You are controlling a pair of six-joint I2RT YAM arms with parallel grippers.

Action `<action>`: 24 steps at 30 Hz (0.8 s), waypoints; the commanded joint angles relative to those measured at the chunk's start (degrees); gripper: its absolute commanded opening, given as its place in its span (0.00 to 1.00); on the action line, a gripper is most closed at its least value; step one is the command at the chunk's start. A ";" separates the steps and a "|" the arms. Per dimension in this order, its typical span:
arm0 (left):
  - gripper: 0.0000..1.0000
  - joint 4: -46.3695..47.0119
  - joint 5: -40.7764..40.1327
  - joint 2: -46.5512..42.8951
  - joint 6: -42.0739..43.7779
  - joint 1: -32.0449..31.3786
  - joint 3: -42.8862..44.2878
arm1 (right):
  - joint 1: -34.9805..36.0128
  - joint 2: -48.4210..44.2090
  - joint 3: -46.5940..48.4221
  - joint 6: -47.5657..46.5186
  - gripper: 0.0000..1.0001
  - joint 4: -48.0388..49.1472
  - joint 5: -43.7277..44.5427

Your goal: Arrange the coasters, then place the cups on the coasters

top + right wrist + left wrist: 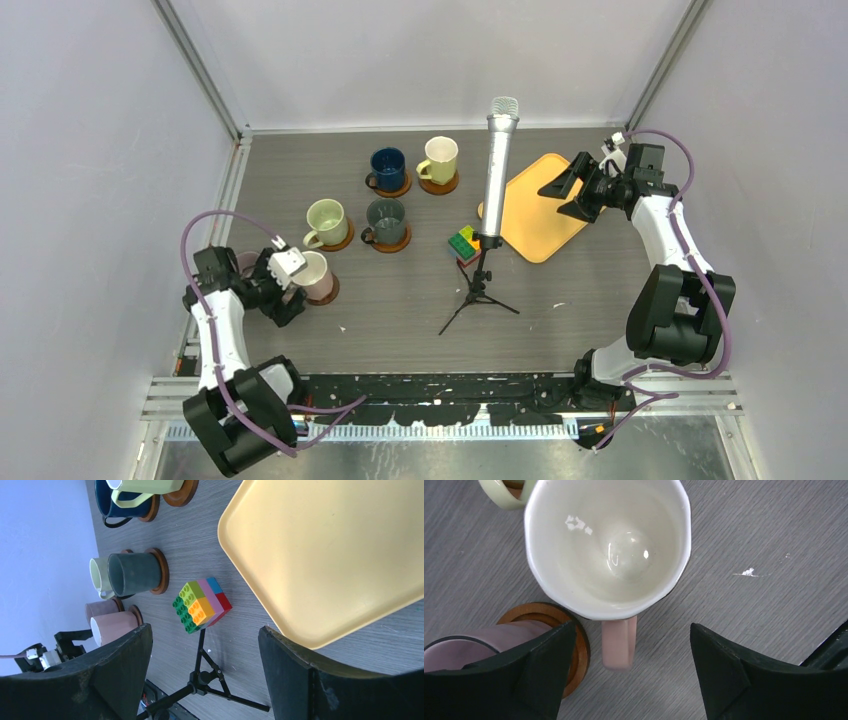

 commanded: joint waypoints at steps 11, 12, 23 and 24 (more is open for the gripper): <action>1.00 -17.40 0.24 3.88 -2.36 -0.42 19.93 | -0.06 0.59 1.76 -2.42 0.82 -1.03 -0.98; 1.00 -17.37 0.16 4.46 -3.54 -0.62 21.09 | -0.02 0.79 2.02 -3.10 0.82 -1.52 -0.63; 1.00 -15.77 -3.22 7.58 -21.17 -10.09 32.84 | 1.02 4.55 4.14 -18.52 0.79 -11.72 15.41; 1.00 -15.20 -3.60 7.68 -23.31 -11.36 33.62 | 1.02 4.40 3.61 -20.05 0.78 -11.82 15.89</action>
